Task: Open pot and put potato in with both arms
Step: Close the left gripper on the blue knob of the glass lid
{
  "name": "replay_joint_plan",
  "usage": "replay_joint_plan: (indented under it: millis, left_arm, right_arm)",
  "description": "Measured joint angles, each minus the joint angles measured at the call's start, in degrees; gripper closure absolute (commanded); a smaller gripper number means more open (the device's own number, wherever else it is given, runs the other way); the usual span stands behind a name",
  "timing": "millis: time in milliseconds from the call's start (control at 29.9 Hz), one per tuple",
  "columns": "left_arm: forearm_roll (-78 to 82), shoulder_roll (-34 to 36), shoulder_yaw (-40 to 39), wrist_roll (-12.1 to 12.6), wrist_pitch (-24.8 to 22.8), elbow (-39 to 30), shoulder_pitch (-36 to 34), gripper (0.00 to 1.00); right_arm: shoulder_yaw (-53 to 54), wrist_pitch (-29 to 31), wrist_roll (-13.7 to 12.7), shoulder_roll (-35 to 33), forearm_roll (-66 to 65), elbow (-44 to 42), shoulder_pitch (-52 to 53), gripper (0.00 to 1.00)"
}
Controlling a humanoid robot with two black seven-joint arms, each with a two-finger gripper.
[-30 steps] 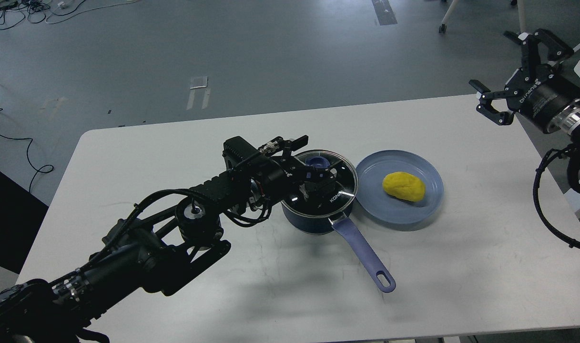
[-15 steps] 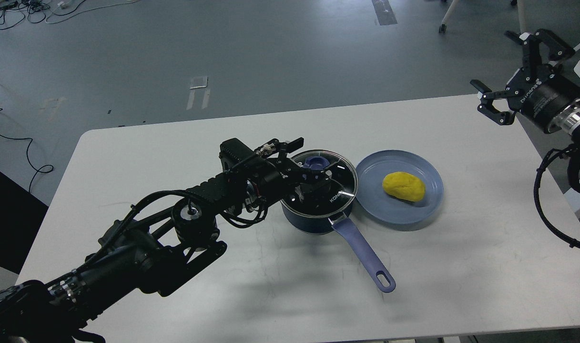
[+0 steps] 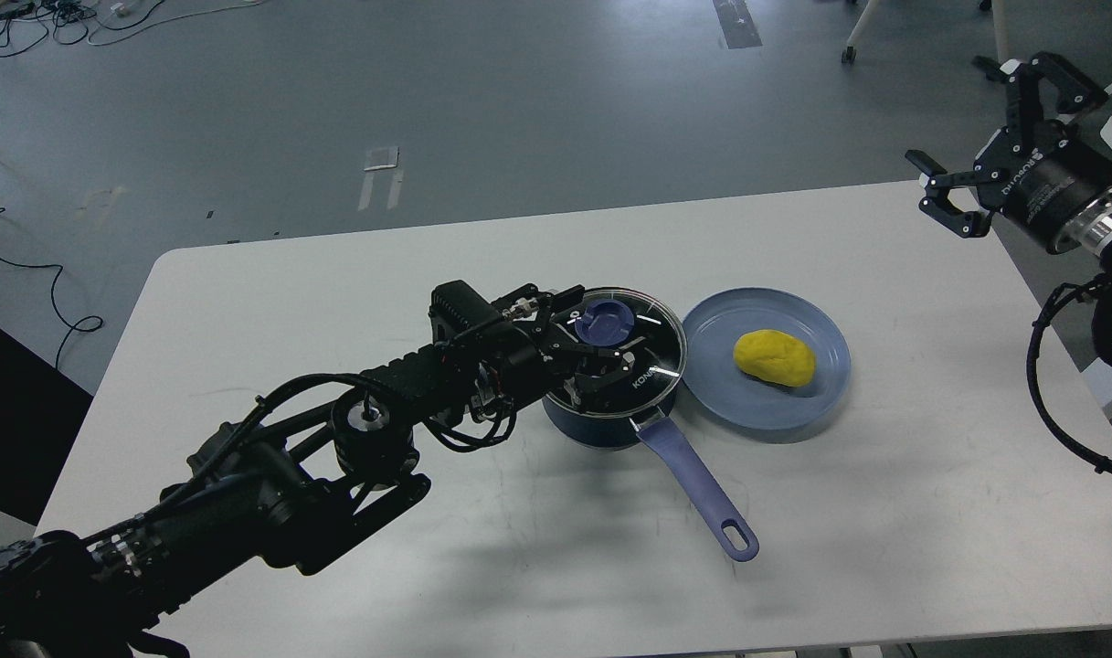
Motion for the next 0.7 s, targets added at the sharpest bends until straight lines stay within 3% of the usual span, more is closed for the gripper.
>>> replay_joint_plan:
  millis: [601, 702]
  left_arm:
    - [0.0, -0.8, 0.0, 0.1, 0.0, 2.0, 0.2, 0.03]
    - [0.0, -0.8, 0.0, 0.1, 0.0, 2.0, 0.2, 0.11]
  right_arm:
    - [-0.2, 0.1, 0.0, -0.4, -0.1, -0.6, -0.4, 0.0]
    - [-0.2, 0.1, 0.0, -0.4, -0.1, -0.6, -0.6, 0.0]
